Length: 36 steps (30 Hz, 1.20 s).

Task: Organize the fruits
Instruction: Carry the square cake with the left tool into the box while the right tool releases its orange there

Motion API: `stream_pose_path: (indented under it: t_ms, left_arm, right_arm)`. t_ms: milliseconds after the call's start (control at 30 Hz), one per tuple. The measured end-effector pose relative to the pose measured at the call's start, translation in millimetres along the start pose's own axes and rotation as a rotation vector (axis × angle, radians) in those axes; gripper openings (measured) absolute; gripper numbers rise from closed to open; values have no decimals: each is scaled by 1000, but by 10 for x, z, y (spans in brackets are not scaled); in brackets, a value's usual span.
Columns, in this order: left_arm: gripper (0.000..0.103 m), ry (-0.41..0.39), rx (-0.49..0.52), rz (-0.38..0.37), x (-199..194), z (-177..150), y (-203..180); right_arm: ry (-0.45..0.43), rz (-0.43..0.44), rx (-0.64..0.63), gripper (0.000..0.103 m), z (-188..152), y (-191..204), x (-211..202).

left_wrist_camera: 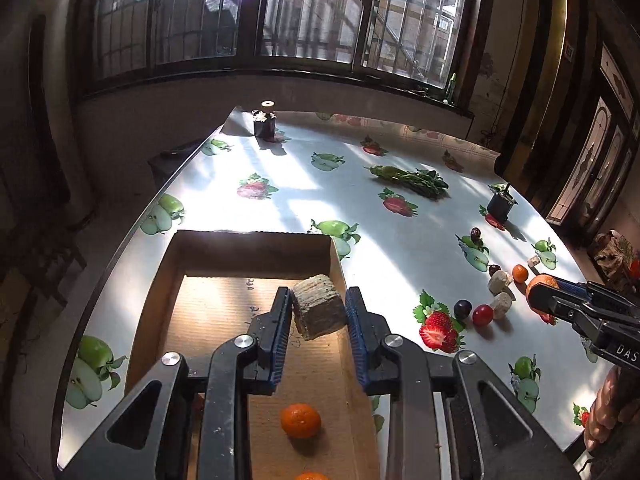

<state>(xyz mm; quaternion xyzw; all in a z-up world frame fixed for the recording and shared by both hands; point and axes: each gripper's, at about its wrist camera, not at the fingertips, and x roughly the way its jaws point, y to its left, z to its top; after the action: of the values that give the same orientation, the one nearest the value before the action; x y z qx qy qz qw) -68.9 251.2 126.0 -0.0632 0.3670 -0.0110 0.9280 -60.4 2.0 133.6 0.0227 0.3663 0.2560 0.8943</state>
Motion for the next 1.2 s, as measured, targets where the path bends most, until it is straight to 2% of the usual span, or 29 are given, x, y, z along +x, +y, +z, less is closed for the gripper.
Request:
stream_pose_path:
  t_ms: [100, 233, 533, 633, 733, 900, 1033, 1067, 1133, 1167, 1200]
  left_arm:
    - [27, 46, -31, 62, 209, -33, 331]
    - [26, 124, -80, 97, 497, -93, 665]
    - [27, 291, -148, 151, 950, -276, 1032]
    - [27, 312, -183, 127, 999, -294, 1093]
    - [27, 317, -186, 137, 1017, -287, 1097]
    - [30, 307, -200, 133, 988, -284, 1113]
    - [31, 268, -209, 149, 814, -275, 1083]
    - [33, 252, -199, 158, 745, -273, 1044]
    - [51, 210, -184, 143, 559, -274, 938]
    - [64, 183, -180, 133, 452, -277, 871]
    - [71, 149, -174, 115, 332, -282, 794]
  right_arm:
    - [32, 67, -39, 33, 69, 326, 343]
    - [111, 153, -78, 33, 74, 698, 856]
    - [284, 183, -125, 33, -172, 1128, 1772]
    - [312, 171, -146, 33, -218, 1196, 1904]
    - [322, 155, -162, 34, -251, 1237, 1969]
    - [309, 146, -169, 35, -265, 1256, 1959]
    - [256, 160, -144, 47, -217, 1217, 1780]
    - [242, 163, -140, 50, -204, 1198, 1719]
    - [205, 168, -125, 50, -169, 1150, 1552]
    - [187, 169, -117, 50, -155, 1113, 1465]
    - [169, 168, -107, 50, -143, 1070, 1377]
